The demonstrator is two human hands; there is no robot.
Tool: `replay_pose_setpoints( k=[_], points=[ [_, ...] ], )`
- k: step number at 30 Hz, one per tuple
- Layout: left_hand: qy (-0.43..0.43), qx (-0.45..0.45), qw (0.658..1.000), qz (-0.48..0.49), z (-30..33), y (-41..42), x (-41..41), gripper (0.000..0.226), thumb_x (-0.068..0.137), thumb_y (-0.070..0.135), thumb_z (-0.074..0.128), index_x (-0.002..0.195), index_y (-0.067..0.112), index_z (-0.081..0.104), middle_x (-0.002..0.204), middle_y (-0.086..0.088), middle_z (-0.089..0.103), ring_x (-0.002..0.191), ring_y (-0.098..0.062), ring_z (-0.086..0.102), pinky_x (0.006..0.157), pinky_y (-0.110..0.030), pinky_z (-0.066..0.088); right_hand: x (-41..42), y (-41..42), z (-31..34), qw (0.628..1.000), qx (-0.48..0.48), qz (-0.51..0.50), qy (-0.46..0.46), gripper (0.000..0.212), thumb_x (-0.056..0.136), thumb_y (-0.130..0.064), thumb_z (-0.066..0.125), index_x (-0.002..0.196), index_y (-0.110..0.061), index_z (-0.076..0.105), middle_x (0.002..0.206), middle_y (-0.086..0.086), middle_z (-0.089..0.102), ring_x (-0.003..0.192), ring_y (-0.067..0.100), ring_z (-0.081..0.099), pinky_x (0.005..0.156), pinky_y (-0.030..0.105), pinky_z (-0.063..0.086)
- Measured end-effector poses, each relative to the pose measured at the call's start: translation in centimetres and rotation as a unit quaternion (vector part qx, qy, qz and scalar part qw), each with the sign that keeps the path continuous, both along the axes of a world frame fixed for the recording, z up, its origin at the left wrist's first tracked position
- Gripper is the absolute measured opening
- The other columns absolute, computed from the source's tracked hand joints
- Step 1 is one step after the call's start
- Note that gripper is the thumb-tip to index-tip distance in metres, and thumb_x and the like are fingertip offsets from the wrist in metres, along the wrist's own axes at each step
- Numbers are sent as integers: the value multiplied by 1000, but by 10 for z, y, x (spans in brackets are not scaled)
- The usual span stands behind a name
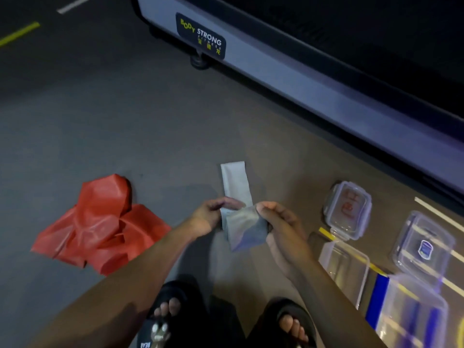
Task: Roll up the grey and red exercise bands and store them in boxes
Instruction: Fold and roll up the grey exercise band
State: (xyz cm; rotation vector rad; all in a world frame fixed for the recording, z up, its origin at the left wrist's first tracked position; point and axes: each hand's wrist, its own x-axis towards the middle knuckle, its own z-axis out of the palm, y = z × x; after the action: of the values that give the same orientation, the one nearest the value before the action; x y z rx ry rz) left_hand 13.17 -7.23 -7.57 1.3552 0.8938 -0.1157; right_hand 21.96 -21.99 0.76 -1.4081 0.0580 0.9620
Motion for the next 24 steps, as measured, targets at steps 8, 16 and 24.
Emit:
replay_pose_setpoints(
  k=[8, 16, 24],
  points=[
    [89, -12, 994, -62, -30, -7, -14, 55, 99, -11, 38, 66, 19, 70, 54, 9, 64, 56, -8, 58, 60, -20, 47, 22, 17, -13, 997, 10, -2, -78, 13, 75, -31, 77, 80, -19, 75, 83, 4, 67, 86, 20, 59, 76, 35, 45],
    [60, 87, 989, 100, -71, 72, 35, 22, 97, 3, 63, 81, 16, 71, 63, 6, 68, 61, -15, 62, 65, -29, 54, 32, 31, -45, 999, 33, 2, -36, 5, 79, -17, 77, 75, -20, 76, 81, 3, 68, 82, 15, 60, 77, 30, 47],
    [152, 101, 976, 119, -87, 113, 88, 40, 90, 52, 69, 79, 13, 74, 81, -2, 77, 87, -24, 74, 89, -42, 60, 45, 43, -61, 997, 52, -34, 46, 2, 77, -15, 75, 77, -16, 76, 84, 7, 70, 90, 22, 63, 93, 40, 45]
  ],
)
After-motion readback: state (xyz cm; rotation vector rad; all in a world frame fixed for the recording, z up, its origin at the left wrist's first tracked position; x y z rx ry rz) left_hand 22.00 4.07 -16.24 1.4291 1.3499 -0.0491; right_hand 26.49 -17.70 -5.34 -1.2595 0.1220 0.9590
